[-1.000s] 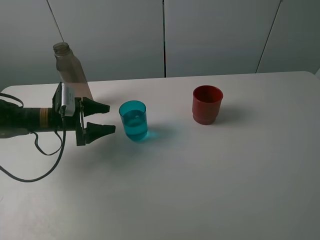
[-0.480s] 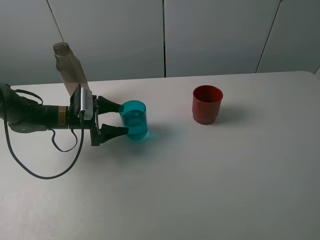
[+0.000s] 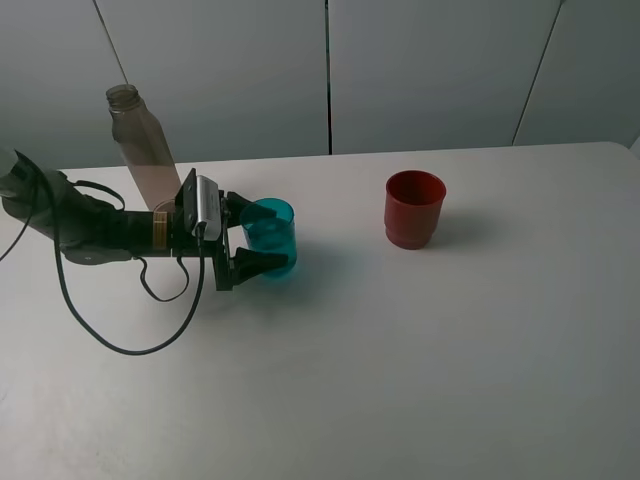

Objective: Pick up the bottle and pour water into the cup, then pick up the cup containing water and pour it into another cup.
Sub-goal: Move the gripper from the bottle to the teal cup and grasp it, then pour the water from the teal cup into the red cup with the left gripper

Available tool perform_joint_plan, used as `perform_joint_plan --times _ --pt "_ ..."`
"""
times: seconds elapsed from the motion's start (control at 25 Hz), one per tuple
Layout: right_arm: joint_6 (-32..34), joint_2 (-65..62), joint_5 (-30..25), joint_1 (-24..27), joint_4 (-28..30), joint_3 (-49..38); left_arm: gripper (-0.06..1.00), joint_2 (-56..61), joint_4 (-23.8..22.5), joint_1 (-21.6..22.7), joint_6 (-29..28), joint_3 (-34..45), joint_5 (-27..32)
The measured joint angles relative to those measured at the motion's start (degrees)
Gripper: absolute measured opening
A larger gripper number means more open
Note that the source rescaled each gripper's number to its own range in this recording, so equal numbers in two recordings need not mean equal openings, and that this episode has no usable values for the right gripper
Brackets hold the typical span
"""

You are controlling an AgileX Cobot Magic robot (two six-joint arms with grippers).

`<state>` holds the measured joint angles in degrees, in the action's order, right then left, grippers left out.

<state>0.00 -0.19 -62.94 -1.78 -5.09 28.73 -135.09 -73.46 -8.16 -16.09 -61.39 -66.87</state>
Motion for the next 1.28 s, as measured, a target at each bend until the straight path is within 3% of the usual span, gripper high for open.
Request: perform_joint_plan --times 0.2,0.24,0.28,0.32,0.36,1.12,1.28 --pt "0.0 0.0 0.0 0.0 0.0 0.0 0.99 -0.2 0.9 -1.4 0.0 -0.7 0.0" --pt "0.0 0.0 0.0 0.0 0.0 0.0 0.89 -0.2 1.0 -1.6 0.0 -0.7 0.0" --pt "0.0 0.0 0.0 0.0 0.0 0.0 0.62 -0.5 1.4 -1.7 0.3 -0.7 0.1" --pt "0.0 0.0 0.0 0.0 0.0 0.0 0.26 -0.5 1.6 -1.9 0.6 -0.7 0.1" --pt "0.0 0.0 0.0 0.0 0.0 0.0 0.21 -0.6 2.1 -2.1 0.9 -0.7 0.0" --pt "-0.4 0.0 0.0 0.0 0.0 0.0 0.19 -0.6 4.7 -2.4 1.1 -0.7 0.3" --pt "0.0 0.0 0.0 0.0 0.0 0.0 0.19 0.9 5.5 -2.6 -2.0 -0.7 1.1"
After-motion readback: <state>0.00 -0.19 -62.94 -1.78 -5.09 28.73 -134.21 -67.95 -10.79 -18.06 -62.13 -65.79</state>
